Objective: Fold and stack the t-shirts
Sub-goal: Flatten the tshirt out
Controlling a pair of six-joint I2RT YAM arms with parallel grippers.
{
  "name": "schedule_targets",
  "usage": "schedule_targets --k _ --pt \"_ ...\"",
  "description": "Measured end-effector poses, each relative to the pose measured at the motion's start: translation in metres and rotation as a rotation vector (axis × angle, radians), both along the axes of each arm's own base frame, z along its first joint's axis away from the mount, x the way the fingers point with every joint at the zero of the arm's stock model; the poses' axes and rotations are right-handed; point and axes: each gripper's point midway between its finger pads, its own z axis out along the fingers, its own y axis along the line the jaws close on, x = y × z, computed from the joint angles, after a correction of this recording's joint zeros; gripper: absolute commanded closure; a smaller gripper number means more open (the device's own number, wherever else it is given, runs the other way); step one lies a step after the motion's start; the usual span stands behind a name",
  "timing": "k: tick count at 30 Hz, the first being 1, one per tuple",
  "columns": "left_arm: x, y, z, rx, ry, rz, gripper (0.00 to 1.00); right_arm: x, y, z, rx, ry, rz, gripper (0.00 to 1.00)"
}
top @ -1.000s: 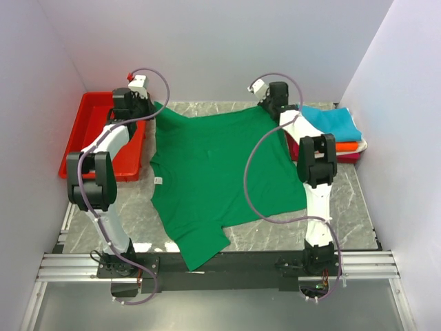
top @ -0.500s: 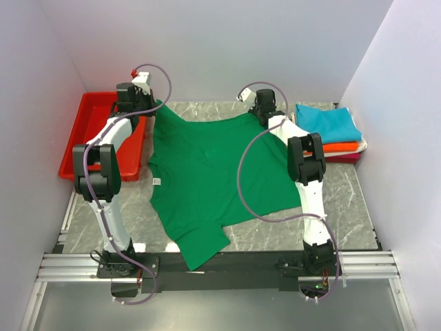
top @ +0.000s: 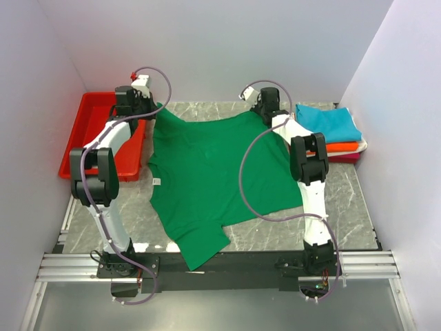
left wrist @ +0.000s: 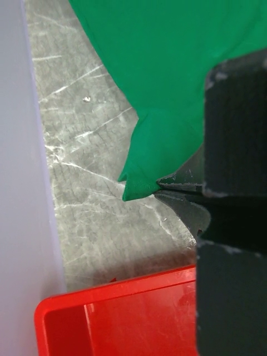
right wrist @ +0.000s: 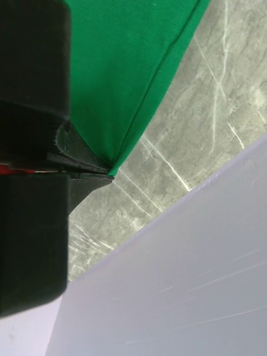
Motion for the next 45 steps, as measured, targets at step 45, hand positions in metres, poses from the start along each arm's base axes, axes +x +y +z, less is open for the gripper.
schedule_targets --k 45 --pt "-0.522 -0.039 0.519 -0.211 -1.377 -0.298 0.99 -0.527 -0.079 0.548 0.344 -0.917 0.203 1.0"
